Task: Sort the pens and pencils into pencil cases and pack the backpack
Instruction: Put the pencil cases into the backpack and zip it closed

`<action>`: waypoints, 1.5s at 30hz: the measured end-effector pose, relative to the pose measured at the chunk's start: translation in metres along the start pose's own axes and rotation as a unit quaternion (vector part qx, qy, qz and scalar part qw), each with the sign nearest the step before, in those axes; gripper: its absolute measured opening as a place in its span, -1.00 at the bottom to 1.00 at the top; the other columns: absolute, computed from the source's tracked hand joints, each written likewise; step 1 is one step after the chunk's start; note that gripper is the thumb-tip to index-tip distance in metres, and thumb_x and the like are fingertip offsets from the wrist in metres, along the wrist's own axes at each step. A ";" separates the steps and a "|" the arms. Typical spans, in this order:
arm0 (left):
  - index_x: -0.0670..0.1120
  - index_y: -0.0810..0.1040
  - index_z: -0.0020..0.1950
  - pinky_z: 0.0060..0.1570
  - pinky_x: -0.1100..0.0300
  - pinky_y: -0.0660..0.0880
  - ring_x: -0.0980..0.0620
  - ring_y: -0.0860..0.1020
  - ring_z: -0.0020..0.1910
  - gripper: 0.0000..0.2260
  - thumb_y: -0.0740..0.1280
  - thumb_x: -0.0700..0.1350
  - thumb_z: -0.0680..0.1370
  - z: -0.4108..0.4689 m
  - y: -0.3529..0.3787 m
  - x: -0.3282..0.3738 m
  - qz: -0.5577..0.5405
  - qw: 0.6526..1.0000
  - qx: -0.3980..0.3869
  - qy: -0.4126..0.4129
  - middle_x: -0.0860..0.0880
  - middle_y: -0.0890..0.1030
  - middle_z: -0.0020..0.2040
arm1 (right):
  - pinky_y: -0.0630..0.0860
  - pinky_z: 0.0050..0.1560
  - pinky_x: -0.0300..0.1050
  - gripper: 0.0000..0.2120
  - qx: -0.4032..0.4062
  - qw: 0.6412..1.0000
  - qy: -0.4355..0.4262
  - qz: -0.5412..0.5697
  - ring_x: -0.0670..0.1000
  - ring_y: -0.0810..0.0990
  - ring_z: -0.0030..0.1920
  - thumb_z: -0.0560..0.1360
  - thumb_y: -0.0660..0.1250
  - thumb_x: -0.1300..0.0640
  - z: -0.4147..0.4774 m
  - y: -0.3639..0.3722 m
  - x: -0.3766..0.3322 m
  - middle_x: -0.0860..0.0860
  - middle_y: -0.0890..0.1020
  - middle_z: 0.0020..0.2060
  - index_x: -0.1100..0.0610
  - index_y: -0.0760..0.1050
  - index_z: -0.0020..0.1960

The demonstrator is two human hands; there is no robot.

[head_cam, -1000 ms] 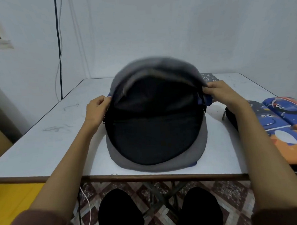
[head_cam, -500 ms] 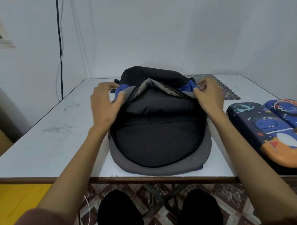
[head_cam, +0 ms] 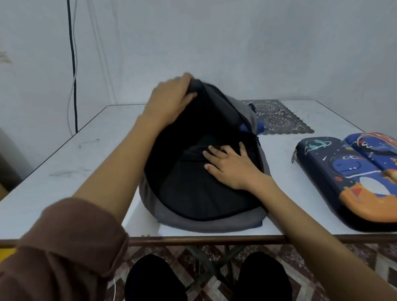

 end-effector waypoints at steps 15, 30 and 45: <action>-0.11 0.34 0.33 0.04 0.02 0.32 -0.20 0.48 0.12 -0.68 0.16 -0.01 0.62 0.044 -0.043 0.009 -0.030 0.995 0.096 -0.022 -0.12 0.54 0.18 | -0.09 0.47 0.24 -0.49 -0.011 1.000 0.006 -0.026 0.02 0.00 0.53 0.66 -0.14 -0.12 -0.001 0.000 -0.005 -0.09 0.02 0.57 -0.03 -0.04 0.59; 0.02 0.29 0.42 0.48 -0.16 0.02 -0.02 0.45 0.32 -0.50 0.18 0.24 0.57 -0.056 0.034 0.003 -0.028 0.991 -0.110 0.069 0.01 0.50 0.34 | -0.03 0.45 0.31 -0.51 -0.002 1.000 -0.001 0.031 0.02 0.02 0.53 0.66 -0.04 -0.12 -0.009 -0.007 -0.005 -0.09 0.07 0.56 -0.06 0.07 0.57; -0.08 0.38 0.42 0.51 0.00 0.06 0.17 0.29 0.38 -0.58 0.19 0.10 0.63 -0.067 0.035 0.106 -0.330 0.944 0.007 0.003 0.04 0.47 0.35 | 0.52 0.07 -0.17 -0.82 0.192 0.851 0.079 0.482 -0.01 0.65 0.01 0.56 0.31 0.21 -0.098 -0.078 0.075 0.05 0.70 -0.03 0.13 0.65 0.09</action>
Point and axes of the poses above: each hand's wrist, its own z-axis towards the middle knuckle, its own y-axis out of the palm, x = y × z, the point moved 3 cm from there along z, towards the middle knuckle
